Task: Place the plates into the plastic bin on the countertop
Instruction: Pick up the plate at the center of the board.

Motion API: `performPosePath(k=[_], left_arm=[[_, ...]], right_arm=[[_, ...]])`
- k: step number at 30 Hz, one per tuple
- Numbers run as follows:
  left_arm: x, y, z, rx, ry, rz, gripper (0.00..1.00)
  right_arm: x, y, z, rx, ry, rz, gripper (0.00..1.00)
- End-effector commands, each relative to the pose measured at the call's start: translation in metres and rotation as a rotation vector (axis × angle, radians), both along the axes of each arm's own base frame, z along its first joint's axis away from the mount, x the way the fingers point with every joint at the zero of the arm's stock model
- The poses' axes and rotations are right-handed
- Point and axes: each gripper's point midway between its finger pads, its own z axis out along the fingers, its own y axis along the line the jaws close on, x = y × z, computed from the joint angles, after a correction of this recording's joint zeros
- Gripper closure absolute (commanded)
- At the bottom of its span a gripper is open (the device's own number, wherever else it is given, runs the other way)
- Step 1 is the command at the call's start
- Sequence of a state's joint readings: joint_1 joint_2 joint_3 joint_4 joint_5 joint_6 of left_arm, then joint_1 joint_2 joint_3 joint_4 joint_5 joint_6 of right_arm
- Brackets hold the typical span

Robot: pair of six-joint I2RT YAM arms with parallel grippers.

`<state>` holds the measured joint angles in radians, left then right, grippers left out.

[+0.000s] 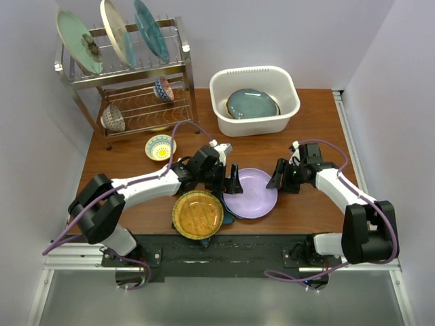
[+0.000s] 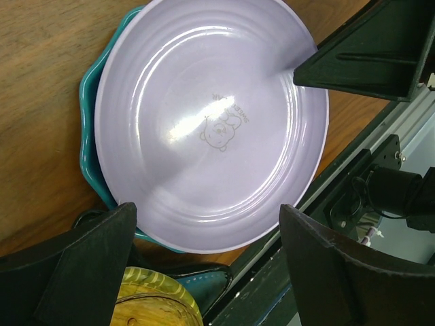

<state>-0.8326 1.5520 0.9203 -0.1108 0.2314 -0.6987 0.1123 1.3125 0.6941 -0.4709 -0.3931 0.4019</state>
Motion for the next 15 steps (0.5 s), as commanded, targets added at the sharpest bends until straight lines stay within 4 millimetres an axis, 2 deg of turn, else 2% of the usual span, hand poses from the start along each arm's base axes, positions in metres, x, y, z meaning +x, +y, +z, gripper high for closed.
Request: performPosePath(k=[1, 8, 10, 11, 15], left_arm=[[0.0081, -0.0143, 0.0187, -0.059, -0.032, -0.004, 0.1], [0.0075, -0.0127, 0.0221, -0.057, -0.039, -0.001, 0.1], [0.0075, -0.0118, 0.0219, -0.056, -0.04, 0.001, 0.1], [0.0074, -0.0114, 0.0218, -0.055, -0.041, 0.002, 0.1], [0.0067, -0.0099, 0.0221, -0.058, -0.044, 0.006, 0.1]], right_arm=[[0.0, 0.0082, -0.0004, 0.044, -0.025, 0.024, 0.43], [-0.0037, 0.0081, -0.0092, 0.045, -0.004, 0.022, 0.59], [-0.0037, 0.0085, -0.0089, 0.047, -0.009, 0.024, 0.61], [-0.0046, 0.0094, -0.0091, 0.053, -0.005, 0.026, 0.67], [-0.0065, 0.0082, -0.0082, 0.046, -0.004, 0.026, 0.74]])
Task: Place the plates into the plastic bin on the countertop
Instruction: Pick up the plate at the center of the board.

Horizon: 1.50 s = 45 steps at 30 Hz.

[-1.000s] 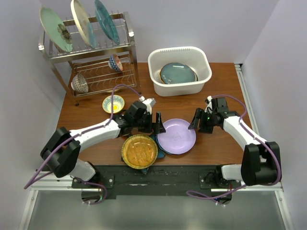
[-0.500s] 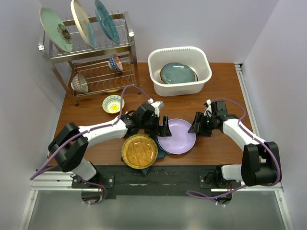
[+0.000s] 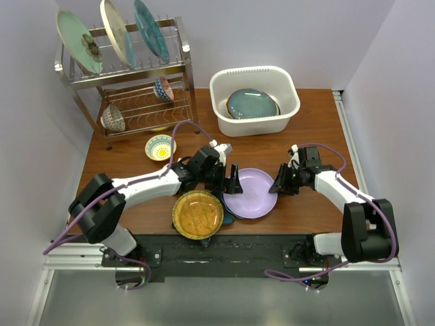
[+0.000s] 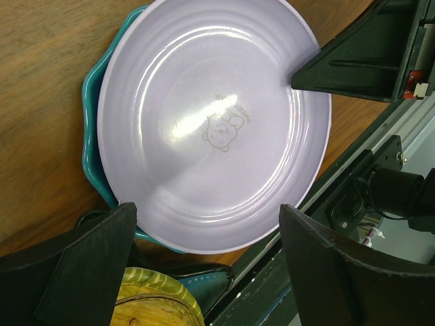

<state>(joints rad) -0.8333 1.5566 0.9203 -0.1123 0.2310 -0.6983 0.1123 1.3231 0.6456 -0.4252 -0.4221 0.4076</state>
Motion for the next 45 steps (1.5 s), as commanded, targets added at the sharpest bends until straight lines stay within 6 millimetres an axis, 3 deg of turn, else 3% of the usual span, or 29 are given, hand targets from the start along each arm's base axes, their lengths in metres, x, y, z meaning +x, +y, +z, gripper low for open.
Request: performPosePath(k=[1, 10, 13, 37, 45], left_arm=[[0.007, -0.009, 0.023, -0.061, -0.048, 0.008, 0.1], [0.006, -0.006, 0.026, -0.057, -0.057, 0.016, 0.1], [0.006, -0.002, 0.028, -0.053, -0.068, 0.024, 0.1], [0.012, 0.016, 0.046, -0.025, -0.126, 0.085, 0.09], [0.018, 0.026, 0.064, -0.035, -0.169, 0.129, 0.08]], right_arm=[[0.001, 0.004, 0.003, 0.016, -0.023, 0.015, 0.76], [0.002, 0.001, 0.009, 0.002, -0.032, 0.022, 0.91], [0.003, 0.002, 0.009, 0.002, -0.038, 0.026, 1.0], [0.022, -0.001, 0.048, -0.019, -0.116, 0.02, 1.0], [0.027, 0.003, 0.057, 0.003, -0.131, 0.013, 1.0]])
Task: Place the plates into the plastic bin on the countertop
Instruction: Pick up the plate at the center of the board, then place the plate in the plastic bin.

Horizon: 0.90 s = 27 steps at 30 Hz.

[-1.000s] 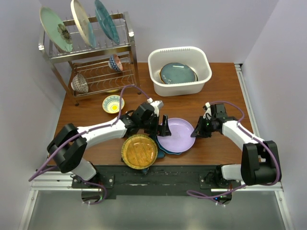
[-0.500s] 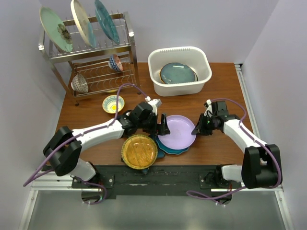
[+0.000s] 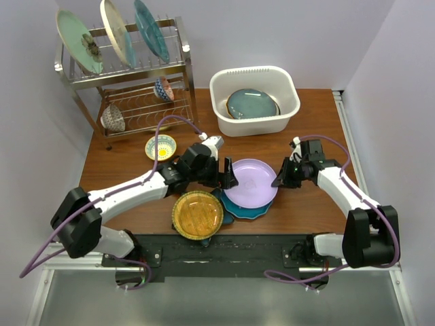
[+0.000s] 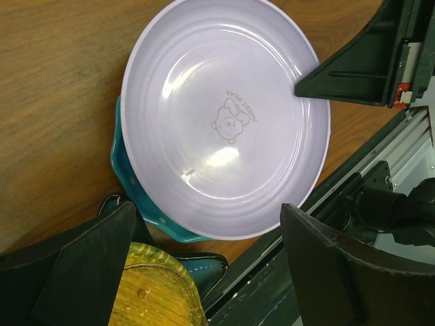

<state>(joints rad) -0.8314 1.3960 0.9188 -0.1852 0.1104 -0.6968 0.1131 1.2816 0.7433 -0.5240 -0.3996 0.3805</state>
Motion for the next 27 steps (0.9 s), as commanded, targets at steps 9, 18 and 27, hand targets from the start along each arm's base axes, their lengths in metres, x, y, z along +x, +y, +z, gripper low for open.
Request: performPosePath(k=[9, 18, 27], left_arm=[[0.013, 0.02, 0.033, -0.005, -0.089, 0.088, 0.04], [0.02, 0.043, 0.036, 0.042, -0.112, 0.147, 0.0], [0.026, 0.062, 0.038, 0.087, -0.12, 0.186, 0.0]], right_arm=[[0.032, 0.009, 0.045, 0.042, -0.098, 0.009, 1.0], [0.059, 0.014, 0.069, 0.057, -0.156, 0.004, 1.0], [0.081, 0.017, 0.085, 0.076, -0.201, -0.022, 1.0]])
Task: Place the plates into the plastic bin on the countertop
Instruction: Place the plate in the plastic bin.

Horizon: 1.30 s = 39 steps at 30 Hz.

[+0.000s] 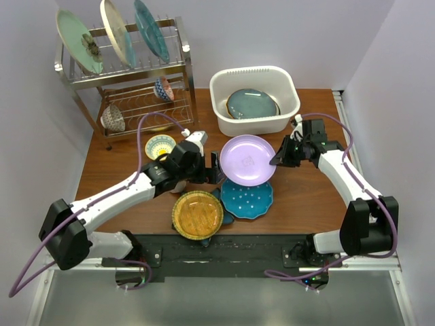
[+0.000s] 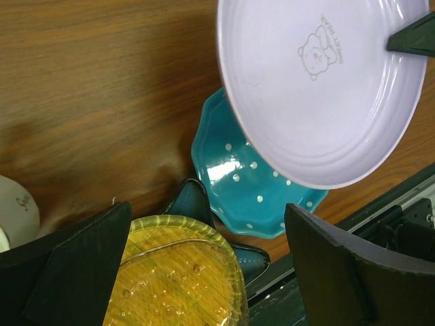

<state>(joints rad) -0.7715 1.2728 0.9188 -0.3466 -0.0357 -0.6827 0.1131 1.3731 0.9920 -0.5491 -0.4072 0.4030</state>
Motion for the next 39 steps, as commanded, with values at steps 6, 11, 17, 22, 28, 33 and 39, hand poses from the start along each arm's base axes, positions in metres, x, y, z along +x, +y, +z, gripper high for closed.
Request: performPosePath(k=[6, 11, 17, 22, 28, 33, 39], left_arm=[[0.01, 0.012, 0.026, -0.004, -0.077, 0.023, 0.0], [0.01, 0.01, 0.019, 0.004, -0.062, 0.012, 0.0], [0.011, 0.006, 0.015, 0.001, -0.049, -0.001, 0.0], [0.01, 0.004, 0.014, -0.006, -0.041, -0.006, 0.0], [0.007, 0.003, 0.006, -0.007, -0.024, -0.012, 0.0], [0.006, 0.002, 0.003, -0.008, -0.018, -0.018, 0.0], [0.007, 0.003, 0.0, -0.003, -0.019, -0.018, 0.0]], right_arm=[[0.037, 0.01, 0.039, 0.053, -0.106, -0.015, 1.0], [0.05, 0.011, 0.047, 0.056, -0.127, -0.021, 1.0], [0.074, 0.015, 0.069, 0.075, -0.176, -0.026, 1.0], [0.091, 0.017, 0.071, 0.08, -0.168, -0.028, 1.0], [0.116, 0.024, 0.082, 0.119, -0.193, -0.049, 1.0], [0.144, 0.027, 0.095, 0.139, -0.22, -0.073, 1.0], [0.174, 0.031, 0.103, 0.16, -0.244, -0.089, 1.0]])
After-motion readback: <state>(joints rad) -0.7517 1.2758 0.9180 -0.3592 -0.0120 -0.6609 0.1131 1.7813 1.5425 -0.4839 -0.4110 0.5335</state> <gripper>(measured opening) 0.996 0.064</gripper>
